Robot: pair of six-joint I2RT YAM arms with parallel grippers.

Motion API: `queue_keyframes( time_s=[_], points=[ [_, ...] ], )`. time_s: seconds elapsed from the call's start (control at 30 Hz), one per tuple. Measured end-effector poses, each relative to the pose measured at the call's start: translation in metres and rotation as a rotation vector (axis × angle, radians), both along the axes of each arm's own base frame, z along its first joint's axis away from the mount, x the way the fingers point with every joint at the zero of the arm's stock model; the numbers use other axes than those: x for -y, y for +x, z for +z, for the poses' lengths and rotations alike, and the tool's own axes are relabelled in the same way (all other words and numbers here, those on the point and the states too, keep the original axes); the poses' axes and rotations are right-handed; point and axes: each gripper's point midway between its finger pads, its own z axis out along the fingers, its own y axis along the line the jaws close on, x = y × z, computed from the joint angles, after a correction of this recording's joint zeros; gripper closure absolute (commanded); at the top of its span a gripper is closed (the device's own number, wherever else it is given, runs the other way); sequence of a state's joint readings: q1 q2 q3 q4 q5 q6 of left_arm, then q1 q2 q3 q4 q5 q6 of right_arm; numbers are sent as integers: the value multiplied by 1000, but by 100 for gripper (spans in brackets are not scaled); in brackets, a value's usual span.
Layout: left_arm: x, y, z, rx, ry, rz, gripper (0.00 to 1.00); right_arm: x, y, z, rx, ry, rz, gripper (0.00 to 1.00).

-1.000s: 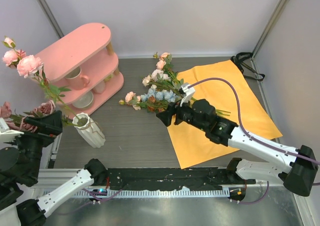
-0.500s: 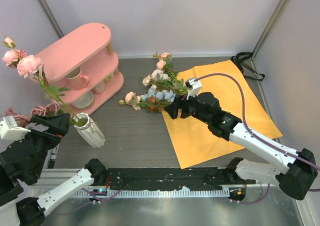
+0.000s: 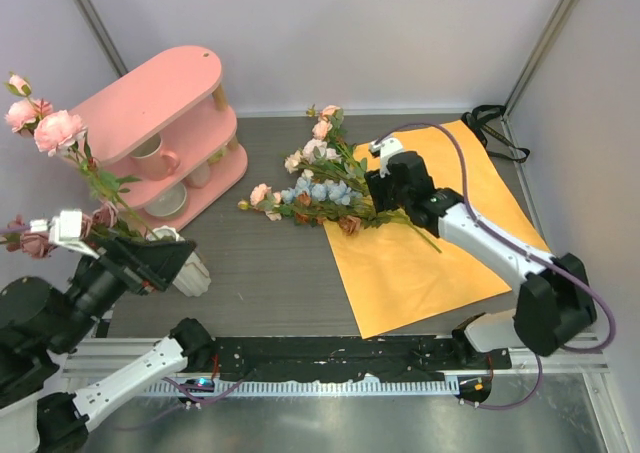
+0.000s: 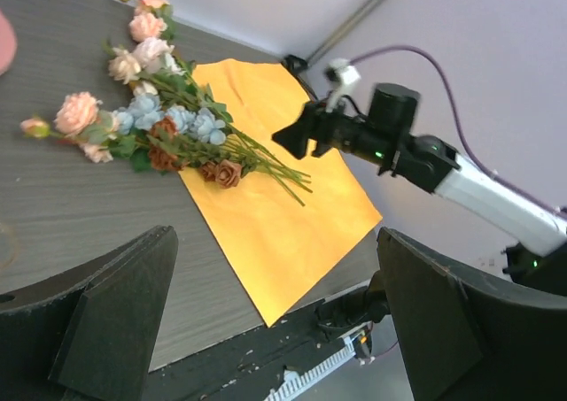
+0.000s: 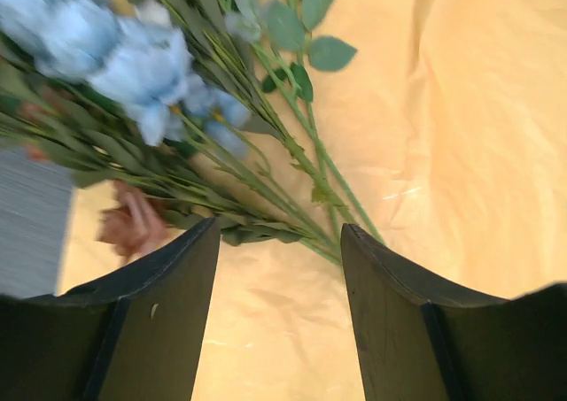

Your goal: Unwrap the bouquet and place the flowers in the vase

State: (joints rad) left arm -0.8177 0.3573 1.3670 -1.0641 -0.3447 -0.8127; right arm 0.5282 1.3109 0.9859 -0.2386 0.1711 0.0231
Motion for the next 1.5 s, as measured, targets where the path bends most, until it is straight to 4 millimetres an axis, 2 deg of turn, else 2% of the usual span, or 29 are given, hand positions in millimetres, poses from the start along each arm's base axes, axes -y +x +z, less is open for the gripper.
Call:
queue_keyframes(
  time_s=[0.1, 0.2, 0.37, 0.6, 0.7, 0.8, 0.97, 1.07, 1.17, 1.37, 1.43, 1.5],
  points=[
    [35, 16, 14, 7, 85, -85, 0, 14, 14, -39, -72, -205, 55, 45],
    [63, 32, 14, 1, 158, -147, 0, 19, 25, -72, -147, -343, 127, 48],
    [94, 41, 6, -6, 214, -241, 0, 20, 35, -101, -200, -471, 228, 53],
    [107, 36, -11, -20, 208, -312, 0, 20, 55, -118, -178, -600, 297, 61],
    [104, 33, -13, -17, 205, -312, 0, 23, 62, -124, -164, -655, 309, 69],
    [100, 30, -10, -2, 194, -306, 0, 24, 68, -128, -154, -692, 319, 92],
    [98, 30, -9, 3, 191, -299, 0, 24, 73, -123, -129, -750, 321, 98],
    [99, 31, -10, -1, 195, -298, 0, 20, 72, -99, -78, -788, 318, 99],
    [101, 33, -12, -9, 201, -298, 0, 19, 69, -49, 25, -794, 287, 99],
    [113, 43, -16, -33, 219, -309, 0, 31, 47, 103, 340, -639, 126, 99],
    [121, 46, -16, -32, 214, -323, 0, 34, 37, 141, 415, -539, 77, 99],
    [129, 48, -14, -28, 200, -347, 0, 30, 25, 168, 468, -386, 57, 99]
  ],
)
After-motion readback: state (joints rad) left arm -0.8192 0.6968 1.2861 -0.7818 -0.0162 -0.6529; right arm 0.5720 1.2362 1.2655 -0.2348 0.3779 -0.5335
